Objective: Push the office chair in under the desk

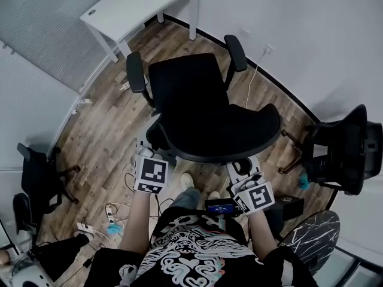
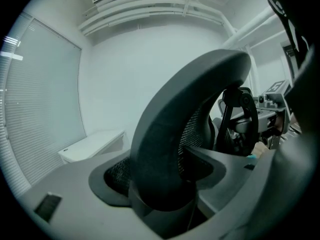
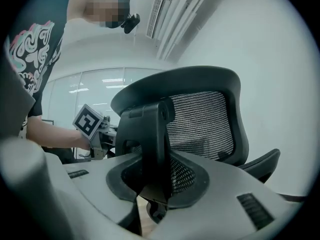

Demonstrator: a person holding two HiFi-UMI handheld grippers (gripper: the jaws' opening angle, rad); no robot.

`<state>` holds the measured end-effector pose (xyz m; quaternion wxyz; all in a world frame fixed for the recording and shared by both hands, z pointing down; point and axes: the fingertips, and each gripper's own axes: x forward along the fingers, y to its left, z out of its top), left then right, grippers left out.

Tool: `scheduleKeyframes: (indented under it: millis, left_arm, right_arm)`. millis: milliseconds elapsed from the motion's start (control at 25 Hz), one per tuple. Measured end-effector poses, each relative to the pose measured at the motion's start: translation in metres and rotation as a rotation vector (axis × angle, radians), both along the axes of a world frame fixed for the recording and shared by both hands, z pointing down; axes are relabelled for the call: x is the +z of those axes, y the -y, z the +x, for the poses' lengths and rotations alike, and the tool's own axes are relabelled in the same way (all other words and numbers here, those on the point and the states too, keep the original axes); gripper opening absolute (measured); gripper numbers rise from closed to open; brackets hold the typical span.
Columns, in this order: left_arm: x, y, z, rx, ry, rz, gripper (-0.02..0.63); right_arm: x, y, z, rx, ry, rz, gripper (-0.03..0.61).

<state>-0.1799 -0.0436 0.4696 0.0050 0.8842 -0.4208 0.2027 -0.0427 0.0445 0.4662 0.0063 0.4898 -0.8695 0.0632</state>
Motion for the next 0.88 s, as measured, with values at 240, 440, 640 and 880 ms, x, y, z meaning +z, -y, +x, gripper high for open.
scheduleKeyframes:
  millis: [240, 440, 640, 880]
  left_arm:
    - [0.000, 0.006, -0.006, 0.013, -0.003, -0.007, 0.322]
    - [-0.001, 0.013, -0.009, 0.021, -0.003, -0.012, 0.322]
    - [0.000, 0.018, -0.009, 0.019, -0.003, -0.009, 0.321]
    - [-0.001, 0.030, -0.009, 0.024, -0.002, -0.003, 0.321]
  right_arm:
    - [-0.001, 0.004, -0.007, 0.022, -0.002, -0.008, 0.077]
    - [-0.002, 0.010, -0.011, 0.011, -0.006, -0.006, 0.077]
    - [-0.001, 0.016, -0.012, 0.007, -0.006, -0.009, 0.077]
    - [-0.001, 0.026, -0.012, -0.001, -0.004, -0.006, 0.077]
